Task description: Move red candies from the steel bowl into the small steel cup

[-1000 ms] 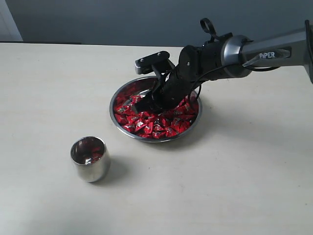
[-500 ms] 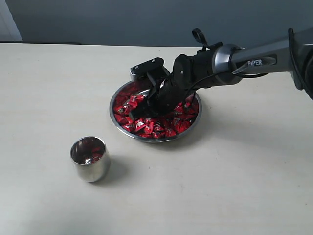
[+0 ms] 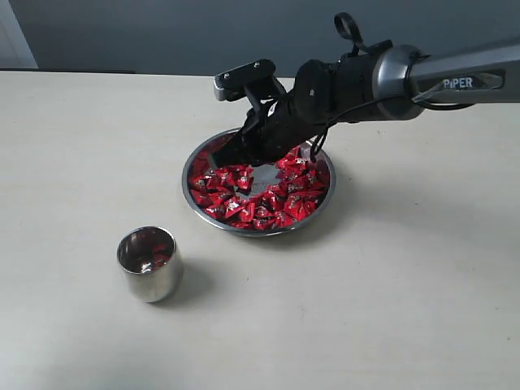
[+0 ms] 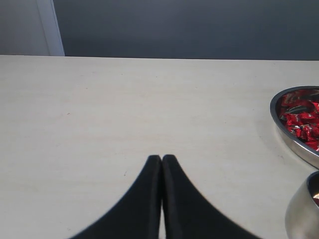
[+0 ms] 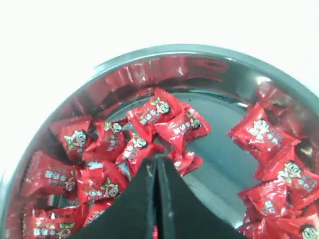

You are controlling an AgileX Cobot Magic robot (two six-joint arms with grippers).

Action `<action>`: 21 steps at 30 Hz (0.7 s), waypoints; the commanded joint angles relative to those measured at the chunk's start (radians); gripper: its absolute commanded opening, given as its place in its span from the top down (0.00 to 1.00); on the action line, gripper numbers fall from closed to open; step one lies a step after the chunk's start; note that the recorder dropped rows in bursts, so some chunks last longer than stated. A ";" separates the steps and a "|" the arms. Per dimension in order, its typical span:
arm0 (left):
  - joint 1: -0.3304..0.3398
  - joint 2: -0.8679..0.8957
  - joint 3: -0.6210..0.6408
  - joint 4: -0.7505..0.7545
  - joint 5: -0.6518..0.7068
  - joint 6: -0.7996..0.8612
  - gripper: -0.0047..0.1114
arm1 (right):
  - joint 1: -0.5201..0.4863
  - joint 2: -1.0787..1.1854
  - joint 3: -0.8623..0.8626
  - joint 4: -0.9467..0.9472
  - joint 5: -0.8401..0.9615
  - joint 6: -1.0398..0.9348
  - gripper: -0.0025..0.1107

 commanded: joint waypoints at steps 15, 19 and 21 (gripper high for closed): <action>-0.005 -0.005 0.004 0.000 -0.002 -0.002 0.96 | -0.001 0.091 0.001 -0.005 -0.028 -0.013 0.55; -0.005 -0.005 0.004 0.000 -0.002 -0.002 0.96 | -0.001 0.093 0.001 -0.005 -0.064 -0.013 0.55; -0.005 -0.005 0.004 0.000 -0.002 -0.002 0.96 | -0.001 0.093 0.001 -0.005 -0.067 -0.011 0.55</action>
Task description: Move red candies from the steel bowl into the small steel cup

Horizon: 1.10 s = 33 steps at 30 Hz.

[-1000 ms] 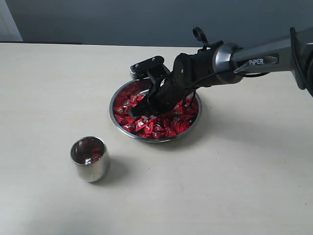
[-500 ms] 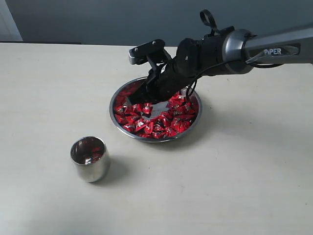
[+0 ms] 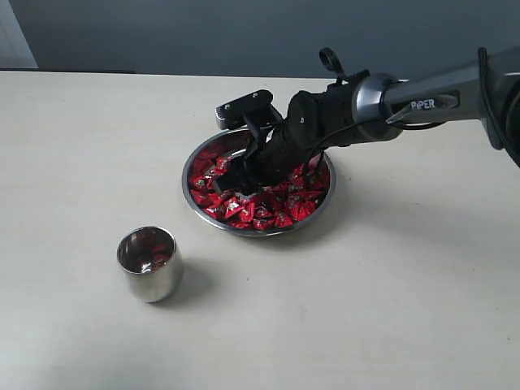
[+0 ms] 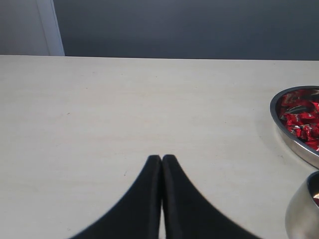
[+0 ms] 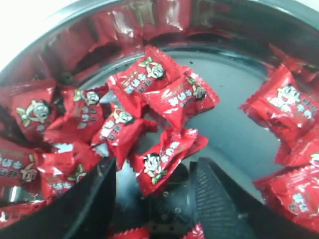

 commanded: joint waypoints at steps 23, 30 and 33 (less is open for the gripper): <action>-0.005 -0.005 0.004 0.000 -0.002 -0.002 0.96 | -0.001 0.014 0.001 0.009 -0.036 -0.003 0.94; -0.005 -0.005 0.004 0.000 -0.002 -0.002 0.96 | -0.001 -0.022 0.001 0.017 -0.038 0.000 0.95; -0.005 -0.005 0.004 0.000 -0.002 -0.002 0.96 | -0.001 -0.074 0.001 0.017 -0.041 0.000 0.96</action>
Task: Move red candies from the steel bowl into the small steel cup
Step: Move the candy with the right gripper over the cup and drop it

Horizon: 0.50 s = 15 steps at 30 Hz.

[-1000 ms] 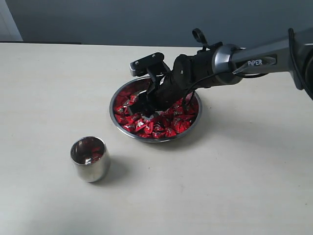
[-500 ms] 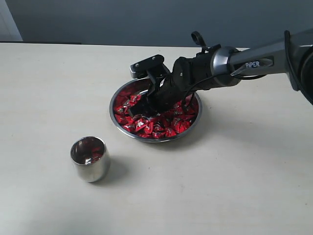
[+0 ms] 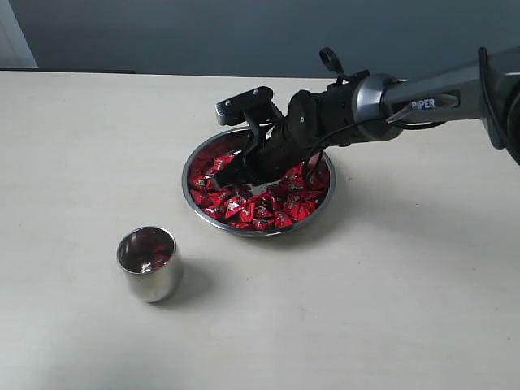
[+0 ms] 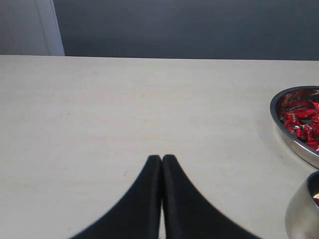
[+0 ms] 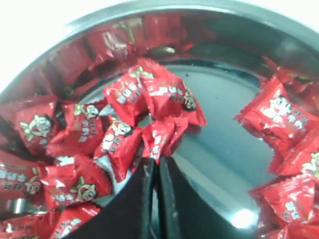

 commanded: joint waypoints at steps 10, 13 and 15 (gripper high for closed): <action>-0.005 -0.005 0.004 0.000 -0.002 -0.002 0.96 | 0.077 -0.227 0.003 0.056 0.195 -0.037 0.98; -0.005 -0.005 0.004 0.000 -0.002 -0.002 0.96 | 0.136 -0.250 0.003 0.062 0.257 -0.084 0.98; -0.005 -0.005 0.004 0.000 -0.002 -0.002 0.96 | 0.178 -0.260 0.003 0.062 0.290 -0.086 0.98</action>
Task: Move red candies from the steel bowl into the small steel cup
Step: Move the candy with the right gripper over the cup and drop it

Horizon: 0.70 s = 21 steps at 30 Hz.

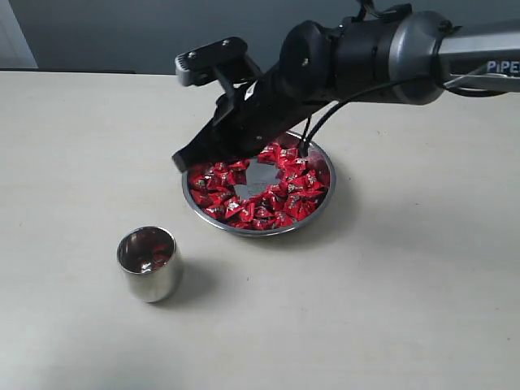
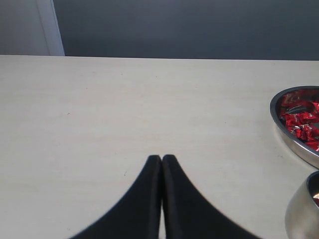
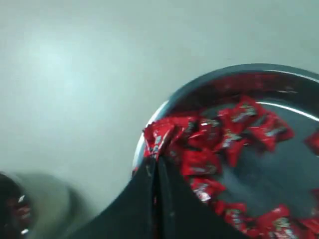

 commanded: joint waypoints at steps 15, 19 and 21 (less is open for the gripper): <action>-0.005 -0.005 0.004 0.000 -0.002 -0.002 0.96 | 0.197 -0.035 0.003 0.024 0.213 -0.037 0.98; -0.005 -0.005 0.004 0.000 -0.002 -0.002 0.96 | 0.197 -0.035 0.003 0.024 0.214 -0.037 0.95; -0.005 -0.005 0.004 0.000 -0.002 -0.002 0.96 | 0.197 -0.035 0.003 0.024 0.210 -0.050 0.89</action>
